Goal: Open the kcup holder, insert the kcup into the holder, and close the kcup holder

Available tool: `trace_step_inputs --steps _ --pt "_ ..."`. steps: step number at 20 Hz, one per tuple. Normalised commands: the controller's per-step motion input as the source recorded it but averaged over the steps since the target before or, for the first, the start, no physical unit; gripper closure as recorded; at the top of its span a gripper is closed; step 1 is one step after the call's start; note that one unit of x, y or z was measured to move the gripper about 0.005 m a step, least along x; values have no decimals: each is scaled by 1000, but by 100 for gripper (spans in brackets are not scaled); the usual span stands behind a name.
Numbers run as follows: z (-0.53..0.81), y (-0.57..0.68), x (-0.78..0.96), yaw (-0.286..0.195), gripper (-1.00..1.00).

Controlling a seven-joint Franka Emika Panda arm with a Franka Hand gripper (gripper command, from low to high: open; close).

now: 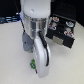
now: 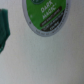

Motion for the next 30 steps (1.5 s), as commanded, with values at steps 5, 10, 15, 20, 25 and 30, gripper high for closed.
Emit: trace_step_inputs --steps 5,10,15,20,25,30 --pt "-152 -205 102 -36 -100" --pt "-71 -137 120 -40 -100" --pt "-95 -104 205 -76 -100" --pt "-85 -24 109 -32 -100" --pt "-117 87 151 0 -100" --pt "-53 111 130 0 -100"
